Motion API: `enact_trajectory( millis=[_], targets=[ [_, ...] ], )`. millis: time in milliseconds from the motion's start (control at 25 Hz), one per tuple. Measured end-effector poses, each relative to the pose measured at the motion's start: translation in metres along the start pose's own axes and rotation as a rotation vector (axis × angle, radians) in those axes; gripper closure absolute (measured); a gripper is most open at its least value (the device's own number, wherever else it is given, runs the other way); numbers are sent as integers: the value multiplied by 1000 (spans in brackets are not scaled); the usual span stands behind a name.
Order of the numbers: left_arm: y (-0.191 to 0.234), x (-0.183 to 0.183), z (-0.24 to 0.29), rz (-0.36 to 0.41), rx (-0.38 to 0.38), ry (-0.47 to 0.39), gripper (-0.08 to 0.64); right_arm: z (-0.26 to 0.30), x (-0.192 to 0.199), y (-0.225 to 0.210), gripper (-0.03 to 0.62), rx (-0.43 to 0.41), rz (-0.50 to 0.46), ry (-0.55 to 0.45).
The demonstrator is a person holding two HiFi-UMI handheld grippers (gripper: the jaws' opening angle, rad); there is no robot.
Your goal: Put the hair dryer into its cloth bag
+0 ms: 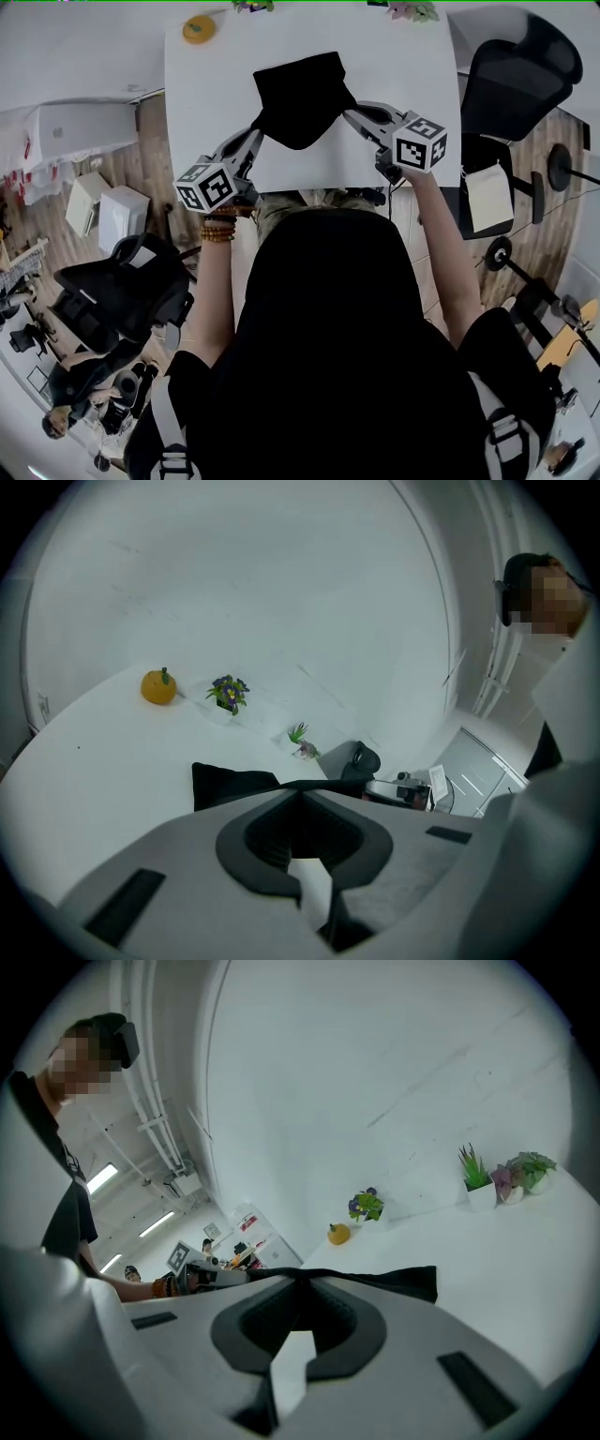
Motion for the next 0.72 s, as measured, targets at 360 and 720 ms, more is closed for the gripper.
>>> enact_trajectory(
  millis=[360,720],
  targets=[
    [-6,-20,-4,5,6,-38,526,2,-20,2,554,-15,-11,-21],
    [-14,-30,-4,-3,16,-55,526,0,-33,1,555,-14,-36,-14]
  ],
)
Point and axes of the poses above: the fingertips, and each gripper's own axes: z forward along the fingers, y to its left, x out of its underside, the point moved 7 cm from there along -z, backward along the fingers, and after that the axes turned 14 degrees about -z, right-handed, at the moved point
